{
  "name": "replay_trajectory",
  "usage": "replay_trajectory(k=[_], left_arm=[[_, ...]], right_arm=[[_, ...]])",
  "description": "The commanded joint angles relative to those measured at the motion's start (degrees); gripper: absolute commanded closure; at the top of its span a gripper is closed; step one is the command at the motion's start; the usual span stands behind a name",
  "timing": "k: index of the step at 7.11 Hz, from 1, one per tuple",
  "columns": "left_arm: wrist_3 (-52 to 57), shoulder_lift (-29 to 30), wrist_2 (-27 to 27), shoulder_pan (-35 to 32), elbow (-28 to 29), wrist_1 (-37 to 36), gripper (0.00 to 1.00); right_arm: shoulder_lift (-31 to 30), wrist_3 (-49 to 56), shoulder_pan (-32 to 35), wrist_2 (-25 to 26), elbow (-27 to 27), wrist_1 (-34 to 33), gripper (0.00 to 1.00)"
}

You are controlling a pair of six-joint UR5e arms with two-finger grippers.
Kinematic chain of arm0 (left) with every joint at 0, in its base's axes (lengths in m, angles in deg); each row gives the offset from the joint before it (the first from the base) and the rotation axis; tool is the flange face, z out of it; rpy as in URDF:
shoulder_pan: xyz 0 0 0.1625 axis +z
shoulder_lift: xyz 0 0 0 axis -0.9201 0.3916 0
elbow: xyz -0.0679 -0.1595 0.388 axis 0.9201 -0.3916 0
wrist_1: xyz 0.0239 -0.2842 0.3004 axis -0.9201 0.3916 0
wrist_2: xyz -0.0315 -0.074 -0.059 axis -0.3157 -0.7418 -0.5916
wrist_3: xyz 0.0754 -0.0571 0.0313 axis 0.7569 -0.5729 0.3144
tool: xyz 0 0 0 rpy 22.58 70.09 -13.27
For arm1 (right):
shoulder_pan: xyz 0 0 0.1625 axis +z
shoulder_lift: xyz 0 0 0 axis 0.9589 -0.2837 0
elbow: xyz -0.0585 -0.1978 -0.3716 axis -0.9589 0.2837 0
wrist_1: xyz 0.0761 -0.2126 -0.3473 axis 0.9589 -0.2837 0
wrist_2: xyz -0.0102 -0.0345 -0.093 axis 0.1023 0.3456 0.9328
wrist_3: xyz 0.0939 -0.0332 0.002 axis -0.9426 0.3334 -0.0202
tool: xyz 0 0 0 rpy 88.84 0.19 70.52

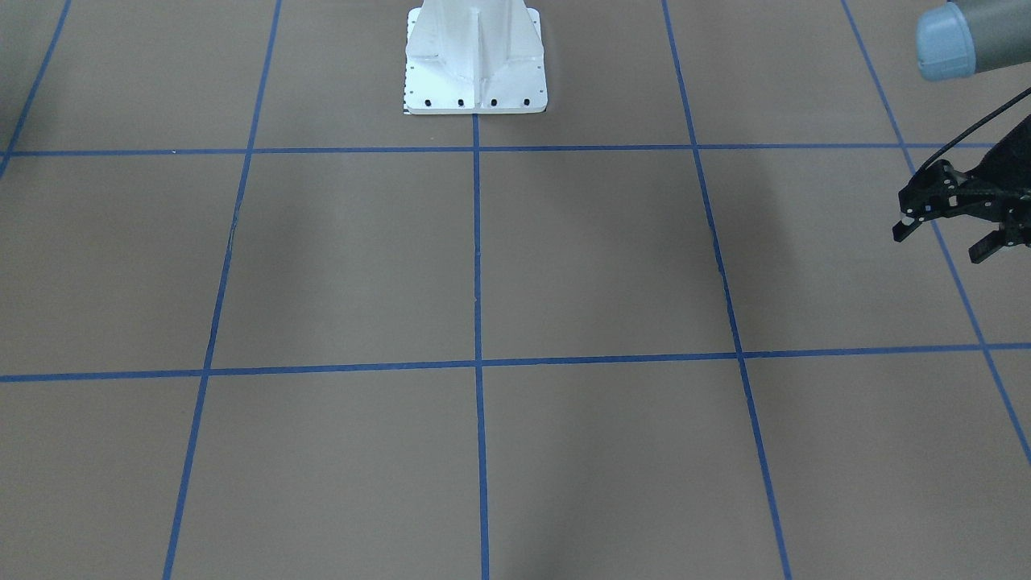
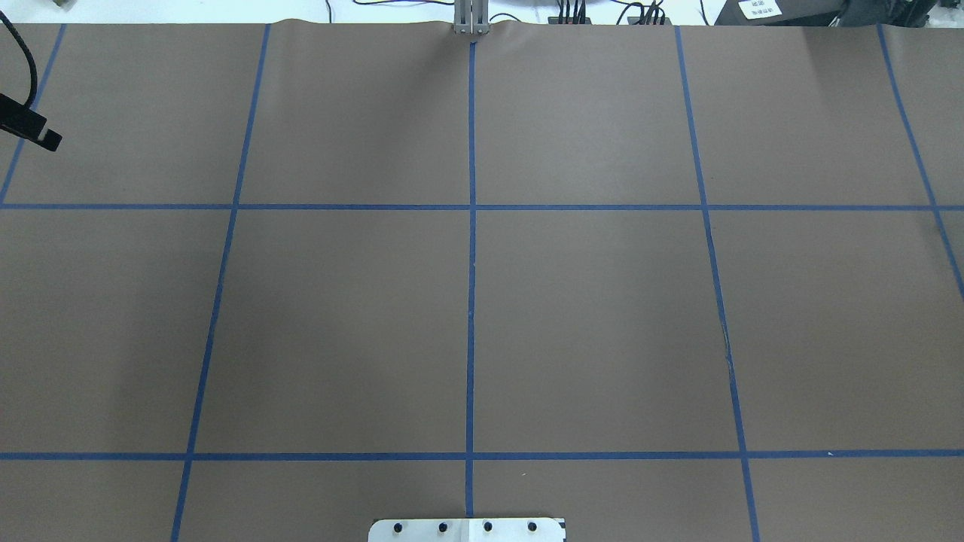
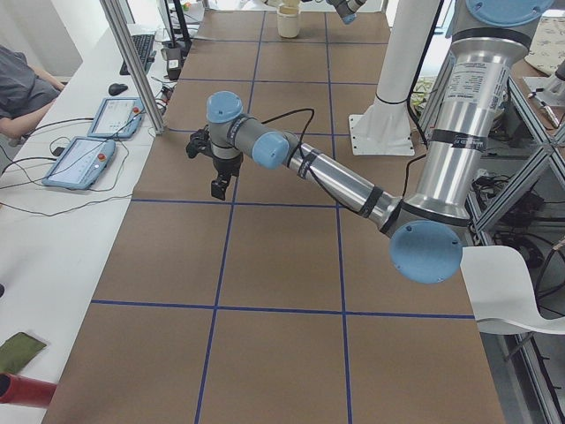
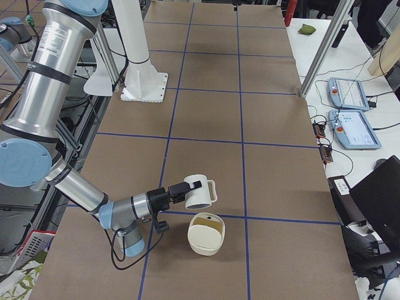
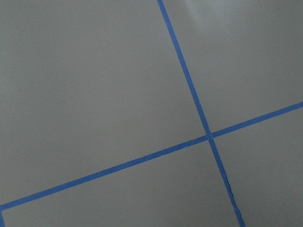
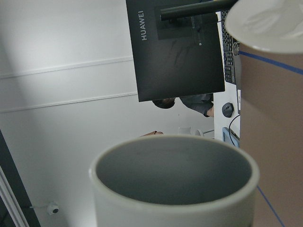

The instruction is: Left arm hands cup to right arm to dump lemon

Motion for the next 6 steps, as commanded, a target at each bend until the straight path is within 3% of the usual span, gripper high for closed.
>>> replay_trajectory(k=[1,2,4,6], left_arm=[[0.0,-0.1,-0.1,0.0,0.1,0.0,0.00],[0.0,-0.1,-0.1,0.1,0.3,0.0,0.00],[-0.1,0.2,-0.6,0.1,0.2,-0.1,0.00],[-0.5,0.2,-0.7,0.1,0.2,-0.1,0.00]], right_arm=[[-0.4,15.8,0.8,-4.4,-2.5,-4.8,0.80],[-0.4,24.8,2.2,-8.6,-3.3,-7.6,0.80],[-0.3,42.0,2.9,-10.0,-8.9,-13.5,0.81],[0.5,62.3,2.9,-10.0,-14.1,-23.5,0.81]])
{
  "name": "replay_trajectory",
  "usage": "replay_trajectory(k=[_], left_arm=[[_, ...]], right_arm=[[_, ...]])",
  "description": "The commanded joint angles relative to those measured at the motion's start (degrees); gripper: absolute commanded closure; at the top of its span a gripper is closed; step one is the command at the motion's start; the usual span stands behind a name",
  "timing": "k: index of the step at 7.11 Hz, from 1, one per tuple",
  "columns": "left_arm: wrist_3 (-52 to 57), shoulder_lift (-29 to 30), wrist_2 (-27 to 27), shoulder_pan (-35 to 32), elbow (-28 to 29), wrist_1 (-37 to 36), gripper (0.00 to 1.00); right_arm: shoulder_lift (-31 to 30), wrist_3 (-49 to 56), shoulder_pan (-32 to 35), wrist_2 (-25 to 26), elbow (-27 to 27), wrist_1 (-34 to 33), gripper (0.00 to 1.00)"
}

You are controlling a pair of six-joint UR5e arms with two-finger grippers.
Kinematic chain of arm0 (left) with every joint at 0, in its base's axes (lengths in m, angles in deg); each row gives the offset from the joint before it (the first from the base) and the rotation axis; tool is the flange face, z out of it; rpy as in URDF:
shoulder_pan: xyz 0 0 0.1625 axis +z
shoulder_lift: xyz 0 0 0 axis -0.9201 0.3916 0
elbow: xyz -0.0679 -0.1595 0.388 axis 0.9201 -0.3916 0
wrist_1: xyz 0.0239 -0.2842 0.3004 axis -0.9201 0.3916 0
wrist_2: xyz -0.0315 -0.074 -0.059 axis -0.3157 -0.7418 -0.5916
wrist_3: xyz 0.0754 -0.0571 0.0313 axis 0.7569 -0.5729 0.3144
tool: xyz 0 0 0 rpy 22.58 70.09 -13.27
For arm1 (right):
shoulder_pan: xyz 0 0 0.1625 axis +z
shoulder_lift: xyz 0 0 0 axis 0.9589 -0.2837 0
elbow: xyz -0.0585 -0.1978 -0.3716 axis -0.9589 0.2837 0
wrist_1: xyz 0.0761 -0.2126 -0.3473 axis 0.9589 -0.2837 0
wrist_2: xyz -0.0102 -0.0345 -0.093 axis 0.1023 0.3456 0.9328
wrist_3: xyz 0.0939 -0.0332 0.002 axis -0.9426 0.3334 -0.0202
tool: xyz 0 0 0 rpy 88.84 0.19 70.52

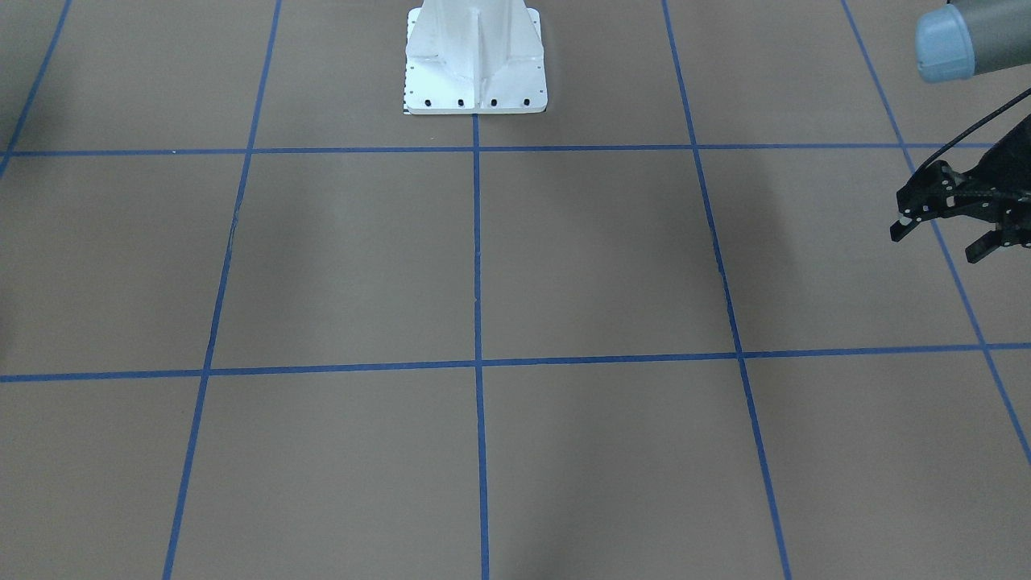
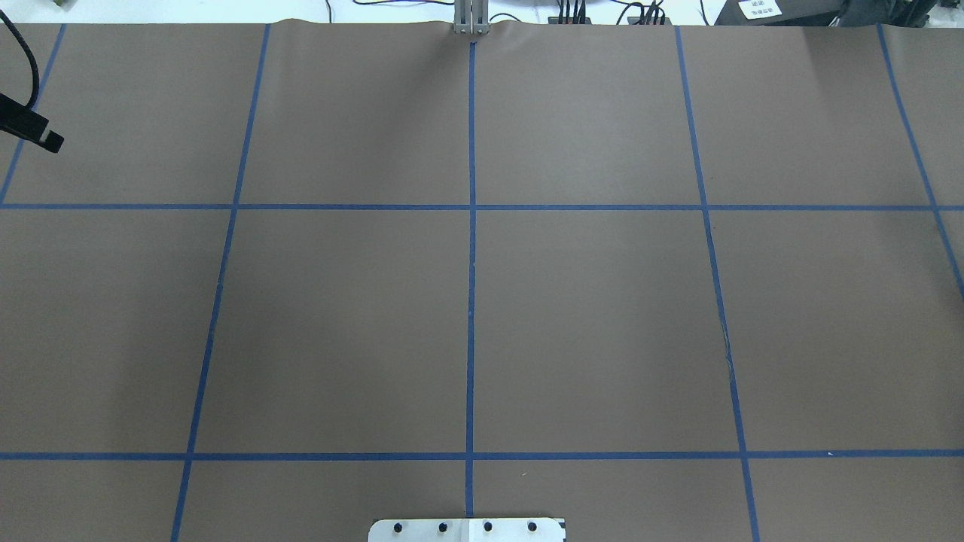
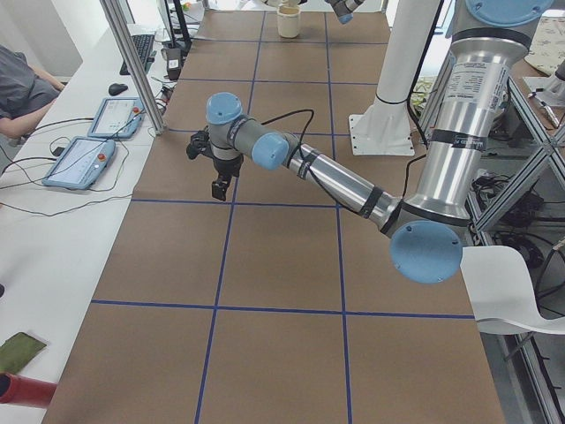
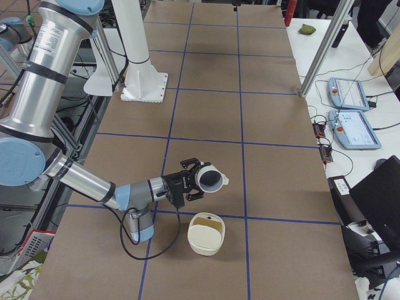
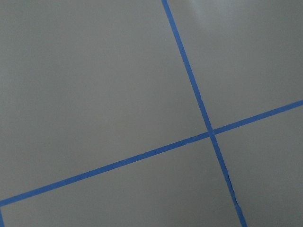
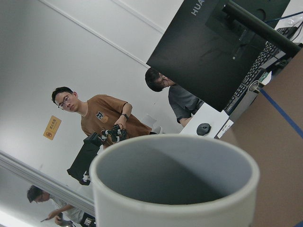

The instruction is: Left arm hands cup to right arm to dump lemon

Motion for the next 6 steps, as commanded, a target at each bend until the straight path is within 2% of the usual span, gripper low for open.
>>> replay_trajectory(k=[1,3,6], left_arm=[[-0.4,0.3,0.0,0.0,0.1,-0.1,0.00],[-0.8,0.5,-1.1,0.1,0.3,-0.1,0.00],[-2.3,1.7,-2.6,0.2,0.4,-0.4,0.00]], right_arm=[[1.9,17.0,0.0,-0.3,-4.8,-10.2,0.81],[8.1,31.0,-0.1,-0.6,-5.7,-19.8,0.82],[20.5,33.5,-0.2,-2.9,-4.8,-29.8,0.82]])
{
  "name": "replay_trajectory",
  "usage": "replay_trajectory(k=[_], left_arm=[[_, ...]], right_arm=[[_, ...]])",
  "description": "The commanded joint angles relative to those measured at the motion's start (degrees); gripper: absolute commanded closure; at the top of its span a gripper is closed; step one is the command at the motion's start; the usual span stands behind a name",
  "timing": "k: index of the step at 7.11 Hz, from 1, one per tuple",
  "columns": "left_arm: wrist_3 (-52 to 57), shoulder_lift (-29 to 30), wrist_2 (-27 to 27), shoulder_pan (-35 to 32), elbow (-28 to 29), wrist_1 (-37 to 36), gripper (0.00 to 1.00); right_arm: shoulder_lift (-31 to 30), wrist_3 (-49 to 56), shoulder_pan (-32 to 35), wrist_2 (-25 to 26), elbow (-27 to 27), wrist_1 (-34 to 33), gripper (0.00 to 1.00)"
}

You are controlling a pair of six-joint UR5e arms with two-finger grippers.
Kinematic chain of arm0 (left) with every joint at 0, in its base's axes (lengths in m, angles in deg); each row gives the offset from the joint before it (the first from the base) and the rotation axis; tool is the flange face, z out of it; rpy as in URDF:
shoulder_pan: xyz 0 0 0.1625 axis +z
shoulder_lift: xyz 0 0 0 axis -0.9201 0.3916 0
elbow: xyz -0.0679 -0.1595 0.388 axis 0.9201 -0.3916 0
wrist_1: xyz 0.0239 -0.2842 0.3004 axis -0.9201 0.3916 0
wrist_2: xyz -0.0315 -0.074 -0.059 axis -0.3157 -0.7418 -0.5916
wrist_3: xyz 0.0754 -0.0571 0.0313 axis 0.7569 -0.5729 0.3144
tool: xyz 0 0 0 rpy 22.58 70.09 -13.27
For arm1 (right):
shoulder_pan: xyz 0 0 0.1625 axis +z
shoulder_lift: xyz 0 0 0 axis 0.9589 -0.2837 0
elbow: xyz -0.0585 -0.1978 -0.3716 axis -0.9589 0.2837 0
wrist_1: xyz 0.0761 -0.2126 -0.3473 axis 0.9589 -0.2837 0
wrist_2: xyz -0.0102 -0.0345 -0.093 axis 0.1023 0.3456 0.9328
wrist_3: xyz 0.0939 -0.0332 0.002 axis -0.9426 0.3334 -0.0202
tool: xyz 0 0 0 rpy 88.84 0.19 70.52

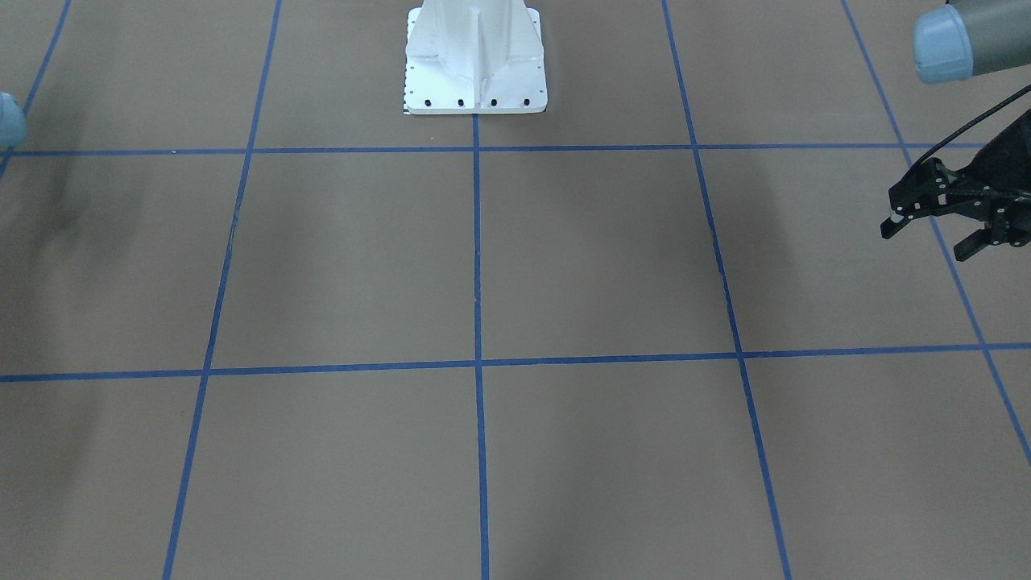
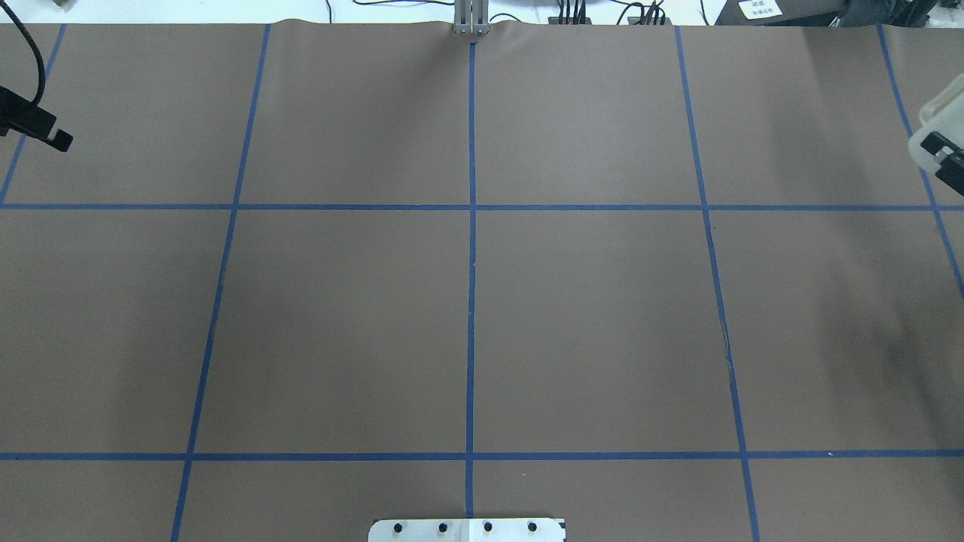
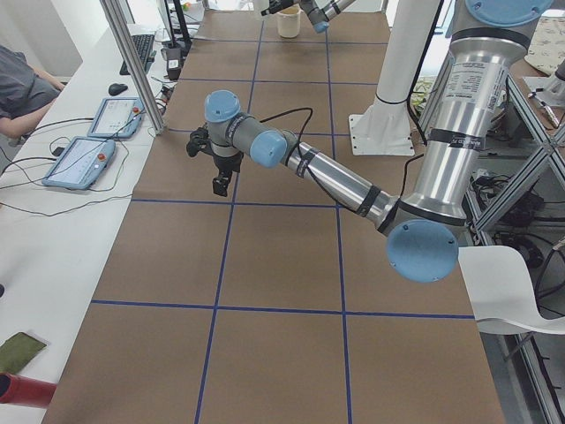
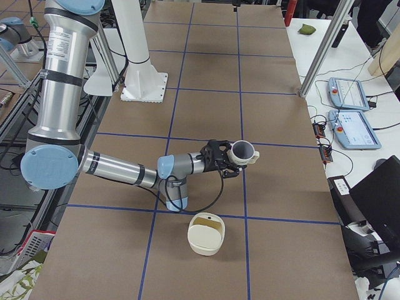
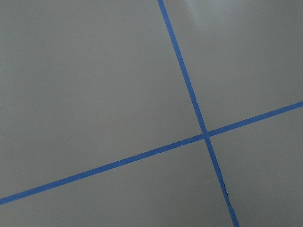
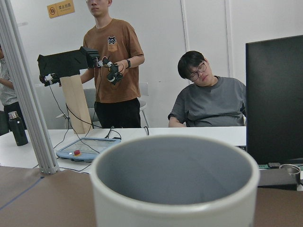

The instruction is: Left arm hands cup to right arm to dump lemon

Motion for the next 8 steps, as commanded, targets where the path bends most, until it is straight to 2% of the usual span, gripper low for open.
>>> replay_trajectory(k=[1,2,3,5,6,7,8], left_arm=[[-2.9,1.3,-0.3,0.1,0.0,0.0,0.00],[-6.1,2.4,-0.4,0.1,-0.1,0.0,0.00],[-11.0,3.5,-2.8,0.1,0.1,0.7,0.00],[-21.6,9.2,-6.3,0.7,0.2,0.8,0.00],[-27.3,12.0,-6.3,2.7,0.3,0.9,0.00],[-34.3,15.7,-6.2,4.5,1.0,0.9,0.00],[-42.2,20.0,-5.9,5.8,2.3,0.9,0.00]], right_arm=[[8.2,5.1,-0.2,-0.1,0.2,-7.7,0.82],[12.0,5.6,-1.1,0.3,0.1,-11.9,0.82],[15.3,9.0,-2.5,0.5,0.2,-15.4,0.82],[20.2,18.0,-5.5,2.7,-0.2,-20.2,0.82],[22.7,21.8,-7.6,3.4,-0.5,-24.2,0.82],[26.3,24.4,-9.9,6.2,-0.6,-28.7,0.82],[29.1,24.6,-14.4,12.0,-0.5,-32.2,0.82]])
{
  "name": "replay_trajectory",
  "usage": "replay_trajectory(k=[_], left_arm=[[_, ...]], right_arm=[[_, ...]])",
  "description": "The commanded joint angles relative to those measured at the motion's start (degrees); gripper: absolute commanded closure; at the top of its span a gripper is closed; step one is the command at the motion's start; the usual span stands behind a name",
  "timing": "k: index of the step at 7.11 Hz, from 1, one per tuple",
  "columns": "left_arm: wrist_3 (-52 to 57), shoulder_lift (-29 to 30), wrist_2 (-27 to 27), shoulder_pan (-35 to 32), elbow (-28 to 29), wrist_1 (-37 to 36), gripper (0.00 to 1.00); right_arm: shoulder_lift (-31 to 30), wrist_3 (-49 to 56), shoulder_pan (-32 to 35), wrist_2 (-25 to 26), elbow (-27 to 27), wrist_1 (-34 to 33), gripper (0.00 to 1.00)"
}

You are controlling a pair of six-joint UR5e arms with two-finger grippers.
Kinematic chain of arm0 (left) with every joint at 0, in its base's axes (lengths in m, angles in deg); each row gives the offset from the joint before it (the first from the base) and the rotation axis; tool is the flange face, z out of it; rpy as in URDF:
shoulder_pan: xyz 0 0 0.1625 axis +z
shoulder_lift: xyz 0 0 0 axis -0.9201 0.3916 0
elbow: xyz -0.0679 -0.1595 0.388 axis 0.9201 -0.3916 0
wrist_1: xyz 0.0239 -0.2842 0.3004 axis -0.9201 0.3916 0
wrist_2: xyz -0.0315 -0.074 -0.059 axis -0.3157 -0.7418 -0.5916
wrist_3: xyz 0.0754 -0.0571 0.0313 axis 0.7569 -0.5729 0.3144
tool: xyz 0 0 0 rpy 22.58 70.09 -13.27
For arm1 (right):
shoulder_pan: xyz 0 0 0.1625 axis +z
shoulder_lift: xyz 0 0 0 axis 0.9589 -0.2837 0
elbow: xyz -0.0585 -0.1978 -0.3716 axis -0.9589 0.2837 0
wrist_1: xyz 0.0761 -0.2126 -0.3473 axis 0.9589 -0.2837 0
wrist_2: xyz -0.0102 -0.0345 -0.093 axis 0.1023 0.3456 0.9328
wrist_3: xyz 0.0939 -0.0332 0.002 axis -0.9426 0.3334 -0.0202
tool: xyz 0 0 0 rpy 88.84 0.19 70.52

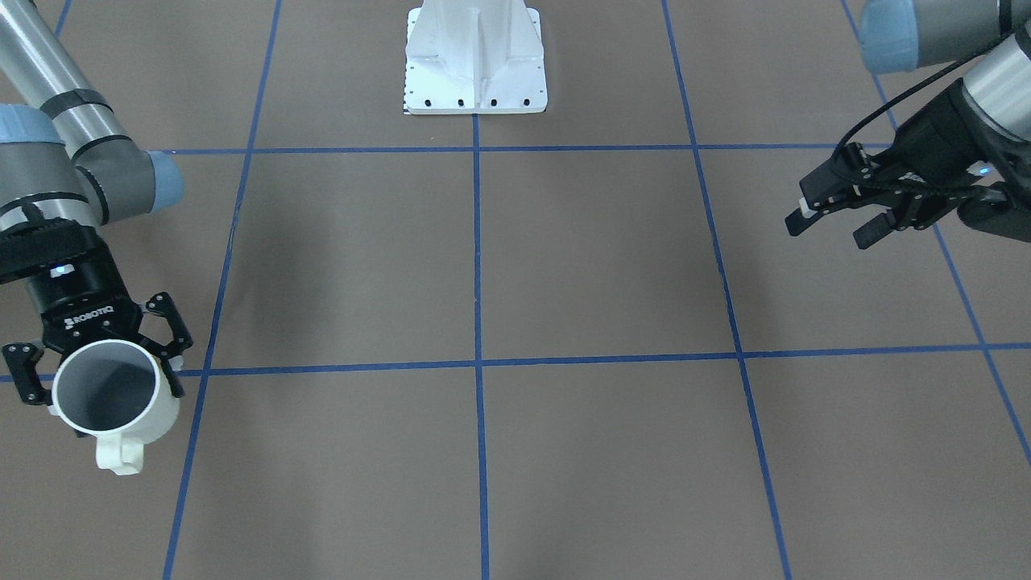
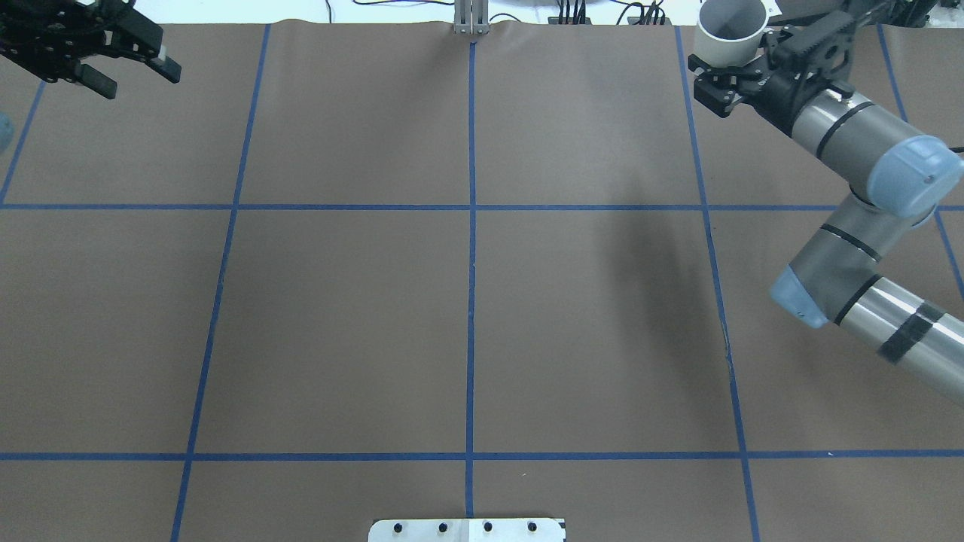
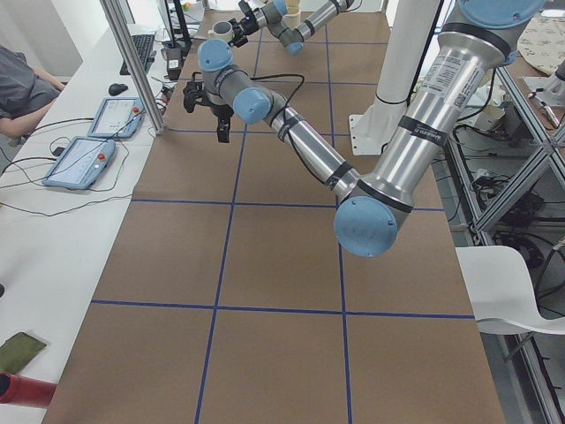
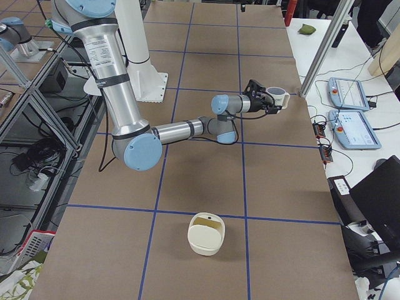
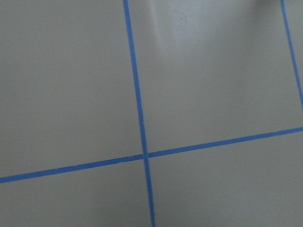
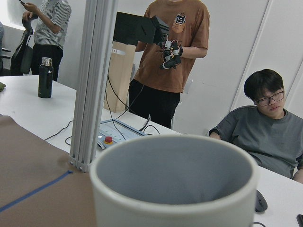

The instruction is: Left arm hands cup to right arm to dump lemon

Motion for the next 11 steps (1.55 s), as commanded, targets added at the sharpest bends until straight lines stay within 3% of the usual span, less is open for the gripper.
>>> replay_trajectory(k=[1,4,5,6,8,11], left_arm=[[-14.1,7.2,0.7,3.3,1.6,-0.1,0.00],[-22.0,11.7,2.0,6.7,4.2,0.7,0.00],[-26.7,13.7,6.4,9.3,6.1,2.8,0.00],[-30.7,16.9,9.5,11.9,10.1,6.7,0.00],[-35.5,19.6,10.4,12.9,17.6,16.1,0.00],[-37.9,20.6,11.8,13.2,18.9,17.5,0.00]], right_arm=[[6.4,2.4,-6.3,8.6,-0.2,-9.4,0.81],[14.5,4.2,-12.3,19.0,0.0,-20.8,0.78],[16.6,4.2,-14.2,22.3,0.0,-23.5,0.77],[17.9,4.1,-15.4,23.9,0.0,-25.3,0.77],[19.4,4.1,-18.2,27.6,0.4,-25.4,0.77],[20.5,4.3,-20.0,28.9,0.0,-29.3,0.71]])
